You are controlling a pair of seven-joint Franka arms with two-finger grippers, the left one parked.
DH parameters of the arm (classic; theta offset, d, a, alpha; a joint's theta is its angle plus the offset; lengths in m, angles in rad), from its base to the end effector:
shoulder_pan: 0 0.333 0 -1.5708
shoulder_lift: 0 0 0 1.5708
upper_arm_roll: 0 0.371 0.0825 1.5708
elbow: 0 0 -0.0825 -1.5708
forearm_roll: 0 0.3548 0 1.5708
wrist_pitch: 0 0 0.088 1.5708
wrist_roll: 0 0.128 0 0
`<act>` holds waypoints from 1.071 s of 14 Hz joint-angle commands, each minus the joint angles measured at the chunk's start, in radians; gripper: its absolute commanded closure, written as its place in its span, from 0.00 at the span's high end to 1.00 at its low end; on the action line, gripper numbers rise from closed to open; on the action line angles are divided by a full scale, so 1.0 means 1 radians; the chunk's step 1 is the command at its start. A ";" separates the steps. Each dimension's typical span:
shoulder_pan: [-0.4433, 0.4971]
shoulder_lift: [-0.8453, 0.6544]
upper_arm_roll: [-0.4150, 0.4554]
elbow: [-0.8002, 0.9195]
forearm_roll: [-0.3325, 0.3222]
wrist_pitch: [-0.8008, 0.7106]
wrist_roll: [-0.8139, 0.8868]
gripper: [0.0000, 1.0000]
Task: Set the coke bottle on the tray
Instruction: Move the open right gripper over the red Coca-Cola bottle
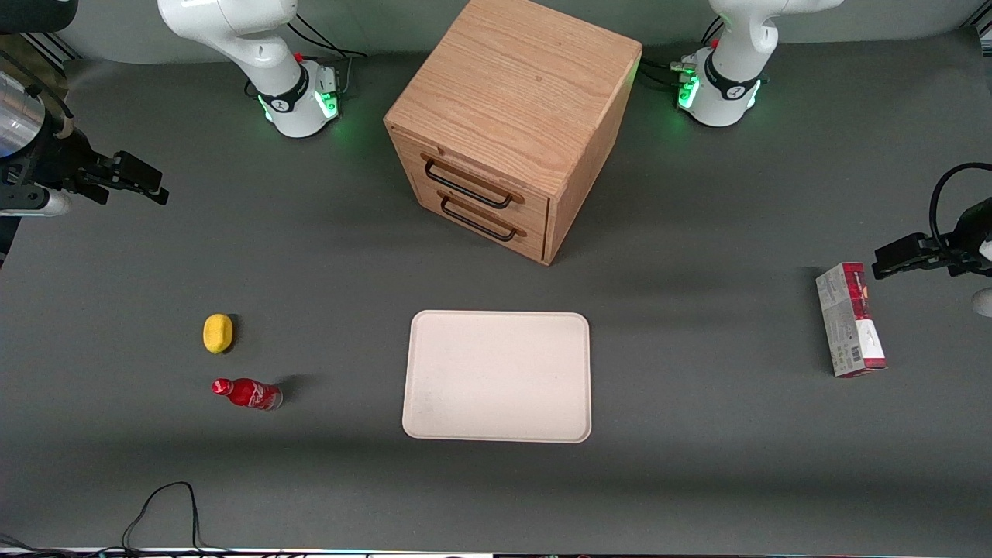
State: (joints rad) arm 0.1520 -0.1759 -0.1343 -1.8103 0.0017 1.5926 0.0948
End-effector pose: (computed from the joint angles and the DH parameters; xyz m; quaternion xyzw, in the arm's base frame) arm 0.4587 0.0021 0.6401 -0.9990 0.0373 0.0224 0.0113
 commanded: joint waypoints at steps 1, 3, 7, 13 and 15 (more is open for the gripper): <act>0.011 0.009 -0.002 0.042 -0.016 -0.046 0.031 1.00; 0.004 0.086 -0.007 0.131 -0.009 -0.046 0.020 1.00; 0.000 0.417 -0.022 0.525 0.012 -0.144 -0.086 1.00; -0.002 0.647 -0.025 0.764 0.043 -0.141 -0.099 1.00; -0.002 0.653 -0.027 0.718 0.047 -0.090 -0.131 1.00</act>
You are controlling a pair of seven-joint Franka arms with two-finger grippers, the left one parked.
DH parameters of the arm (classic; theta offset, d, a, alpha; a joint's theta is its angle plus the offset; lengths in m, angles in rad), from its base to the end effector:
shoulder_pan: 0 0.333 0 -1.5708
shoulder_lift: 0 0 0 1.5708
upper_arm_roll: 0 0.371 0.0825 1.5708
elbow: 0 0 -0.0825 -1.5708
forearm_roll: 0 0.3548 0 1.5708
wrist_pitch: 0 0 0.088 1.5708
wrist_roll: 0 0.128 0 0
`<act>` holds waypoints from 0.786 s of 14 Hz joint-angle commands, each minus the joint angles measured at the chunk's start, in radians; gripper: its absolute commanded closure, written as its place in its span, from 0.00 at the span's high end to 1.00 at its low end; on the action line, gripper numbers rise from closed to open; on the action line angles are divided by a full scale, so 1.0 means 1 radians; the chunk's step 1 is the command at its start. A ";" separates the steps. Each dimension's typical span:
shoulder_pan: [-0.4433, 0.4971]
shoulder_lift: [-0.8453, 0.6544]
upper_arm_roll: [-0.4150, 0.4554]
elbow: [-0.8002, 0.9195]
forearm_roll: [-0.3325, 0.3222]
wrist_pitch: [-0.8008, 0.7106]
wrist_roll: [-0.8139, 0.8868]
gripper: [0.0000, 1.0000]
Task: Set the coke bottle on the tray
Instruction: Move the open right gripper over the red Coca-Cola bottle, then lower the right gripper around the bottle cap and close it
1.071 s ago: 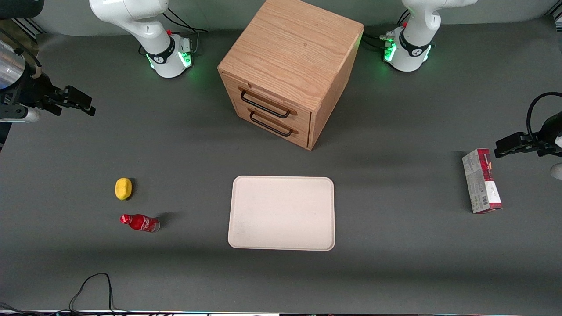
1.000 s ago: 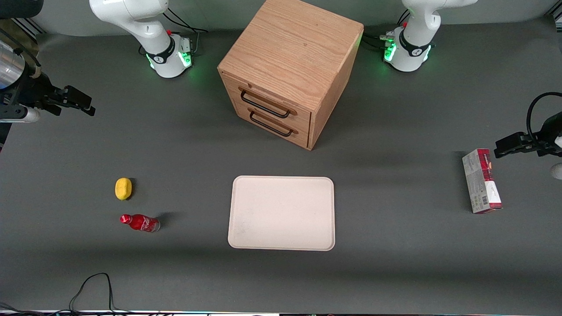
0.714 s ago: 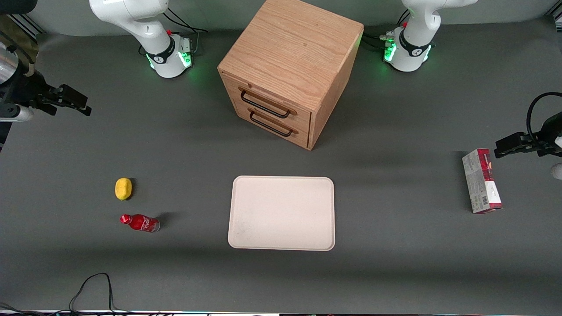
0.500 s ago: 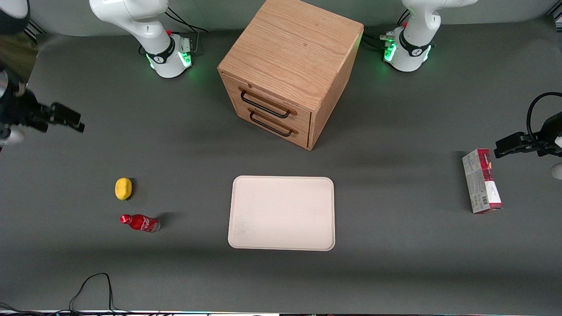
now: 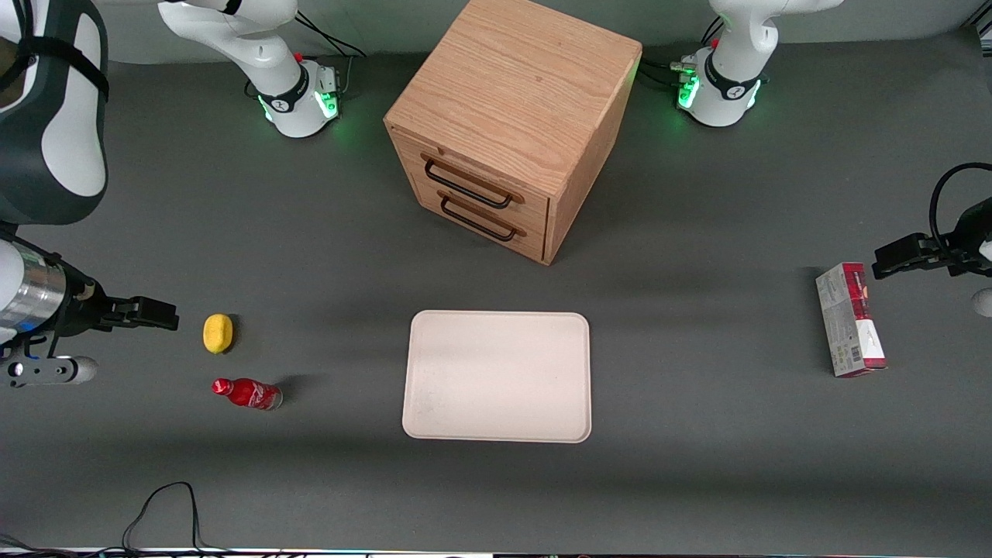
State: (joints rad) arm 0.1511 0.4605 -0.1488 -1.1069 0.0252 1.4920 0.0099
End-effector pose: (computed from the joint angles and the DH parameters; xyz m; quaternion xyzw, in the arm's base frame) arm 0.6699 0.0315 0.5804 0.9992 0.0032 -0.0352 0.0208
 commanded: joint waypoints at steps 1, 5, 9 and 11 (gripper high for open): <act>-0.001 -0.005 -0.021 -0.098 0.036 0.113 -0.050 1.00; 0.001 -0.045 -0.041 -0.385 0.065 0.459 -0.100 1.00; 0.005 -0.023 -0.035 -0.505 0.081 0.634 -0.088 1.00; 0.005 -0.004 -0.032 -0.527 0.111 0.683 -0.090 1.00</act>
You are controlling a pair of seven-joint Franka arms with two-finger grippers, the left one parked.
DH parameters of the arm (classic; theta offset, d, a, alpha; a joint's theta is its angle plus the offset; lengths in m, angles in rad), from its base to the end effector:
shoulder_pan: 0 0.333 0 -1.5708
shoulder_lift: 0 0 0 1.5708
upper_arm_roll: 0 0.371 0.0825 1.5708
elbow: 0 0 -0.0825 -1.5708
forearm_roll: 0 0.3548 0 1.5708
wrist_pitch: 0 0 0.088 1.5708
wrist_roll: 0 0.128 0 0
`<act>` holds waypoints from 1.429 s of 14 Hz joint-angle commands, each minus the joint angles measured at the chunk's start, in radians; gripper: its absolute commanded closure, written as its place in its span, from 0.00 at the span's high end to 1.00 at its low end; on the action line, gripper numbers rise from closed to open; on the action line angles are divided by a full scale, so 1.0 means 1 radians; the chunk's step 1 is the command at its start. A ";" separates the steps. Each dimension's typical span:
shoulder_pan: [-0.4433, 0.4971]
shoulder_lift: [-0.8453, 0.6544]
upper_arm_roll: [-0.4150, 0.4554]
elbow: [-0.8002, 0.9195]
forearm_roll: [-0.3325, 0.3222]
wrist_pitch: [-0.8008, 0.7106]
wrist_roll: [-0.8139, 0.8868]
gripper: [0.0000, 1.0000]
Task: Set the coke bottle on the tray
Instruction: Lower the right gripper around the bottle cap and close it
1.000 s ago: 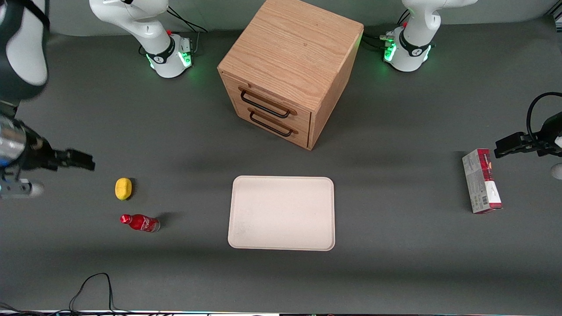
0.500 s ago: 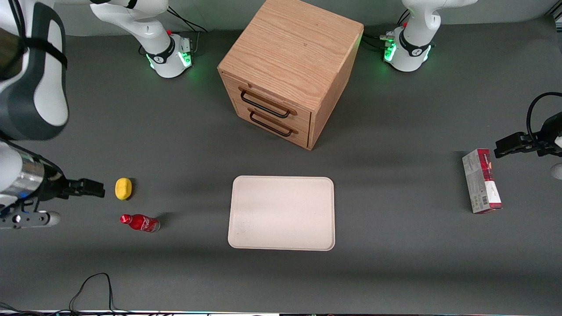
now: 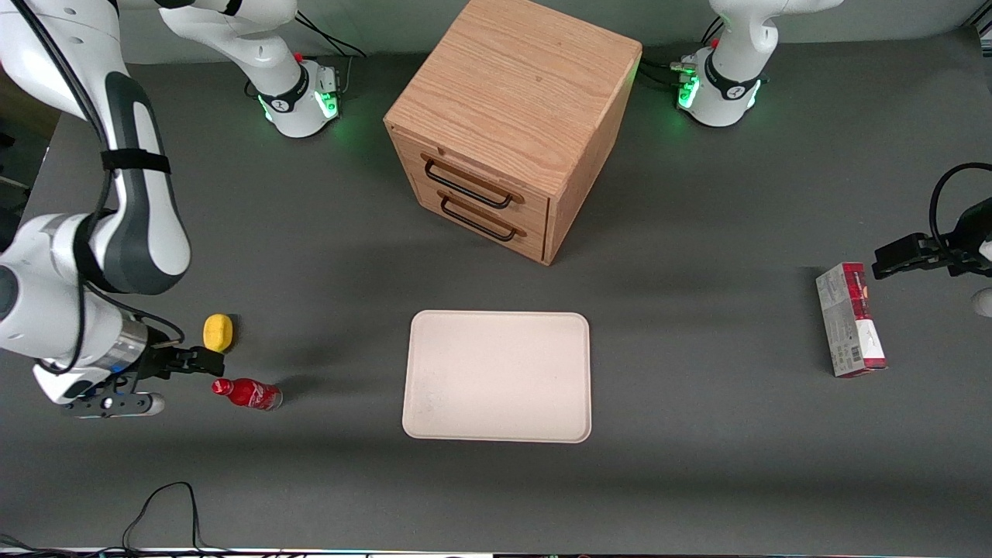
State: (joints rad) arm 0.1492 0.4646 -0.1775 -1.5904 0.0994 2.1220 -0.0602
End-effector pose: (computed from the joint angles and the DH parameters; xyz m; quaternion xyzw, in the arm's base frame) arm 0.6885 0.0062 0.4176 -0.9993 -0.0022 -0.0376 0.0024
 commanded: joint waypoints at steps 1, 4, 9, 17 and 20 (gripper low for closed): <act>0.007 0.003 0.000 -0.043 0.039 0.067 -0.020 1.00; 0.007 0.040 0.001 -0.042 0.039 0.125 -0.029 1.00; 0.007 0.075 0.001 -0.036 0.060 0.151 -0.030 0.96; 0.007 0.085 0.003 -0.022 0.069 0.153 -0.035 0.00; 0.012 0.082 0.004 0.062 0.068 0.080 -0.033 0.00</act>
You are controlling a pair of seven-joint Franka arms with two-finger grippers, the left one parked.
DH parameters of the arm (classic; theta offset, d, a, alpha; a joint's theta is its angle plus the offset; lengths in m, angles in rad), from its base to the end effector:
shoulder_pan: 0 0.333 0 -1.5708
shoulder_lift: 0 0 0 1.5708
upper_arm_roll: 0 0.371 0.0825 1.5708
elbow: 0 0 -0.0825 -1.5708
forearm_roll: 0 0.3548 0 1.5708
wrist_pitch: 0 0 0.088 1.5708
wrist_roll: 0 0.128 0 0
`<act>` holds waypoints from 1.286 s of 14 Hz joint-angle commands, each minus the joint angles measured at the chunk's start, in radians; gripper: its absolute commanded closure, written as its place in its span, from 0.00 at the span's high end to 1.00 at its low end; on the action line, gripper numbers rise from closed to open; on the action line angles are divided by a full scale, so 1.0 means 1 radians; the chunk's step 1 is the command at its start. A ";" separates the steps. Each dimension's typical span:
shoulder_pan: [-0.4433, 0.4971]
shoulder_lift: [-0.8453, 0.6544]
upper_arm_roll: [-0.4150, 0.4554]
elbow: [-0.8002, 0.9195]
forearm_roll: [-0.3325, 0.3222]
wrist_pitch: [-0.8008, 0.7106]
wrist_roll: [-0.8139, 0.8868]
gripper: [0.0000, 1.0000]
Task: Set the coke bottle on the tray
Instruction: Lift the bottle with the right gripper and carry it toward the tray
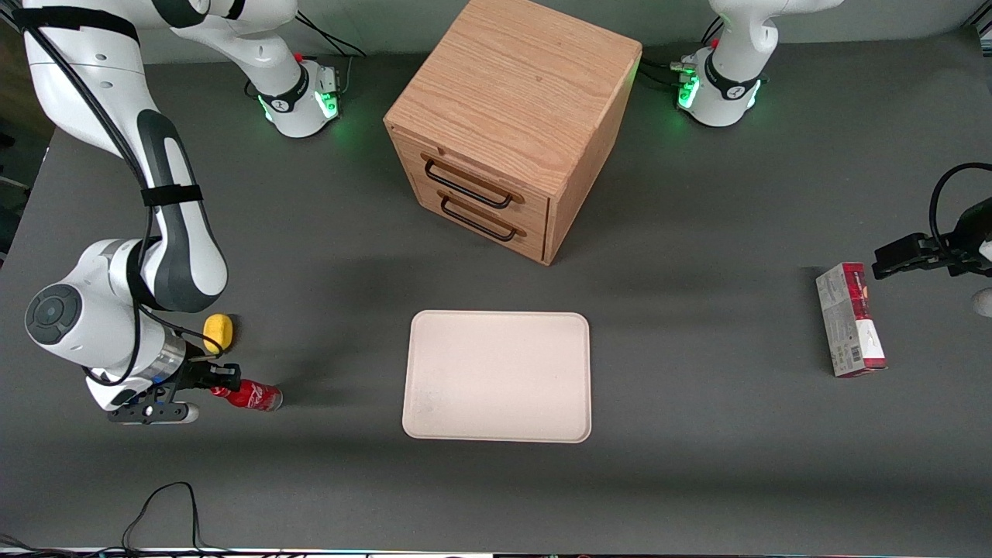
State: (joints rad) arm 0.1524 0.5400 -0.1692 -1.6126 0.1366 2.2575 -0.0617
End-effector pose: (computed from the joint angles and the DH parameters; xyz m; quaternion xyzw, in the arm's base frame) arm 0.7041 0.0139 0.3688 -0.9983 0.0036 -0.0574 0.0103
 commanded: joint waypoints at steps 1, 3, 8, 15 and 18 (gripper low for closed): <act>0.009 0.006 -0.004 0.159 0.031 -0.157 -0.030 0.00; 0.009 0.006 -0.004 0.331 0.021 -0.386 -0.027 0.00; 0.013 0.003 0.062 0.655 -0.029 -0.749 -0.013 0.00; 0.018 0.081 0.544 0.708 -0.394 -0.685 0.390 0.00; 0.027 0.161 0.619 0.706 -0.423 -0.598 0.408 0.00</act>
State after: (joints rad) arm 0.1864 0.6246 0.4158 -0.9653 -0.2527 1.6202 0.3311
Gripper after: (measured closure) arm 0.687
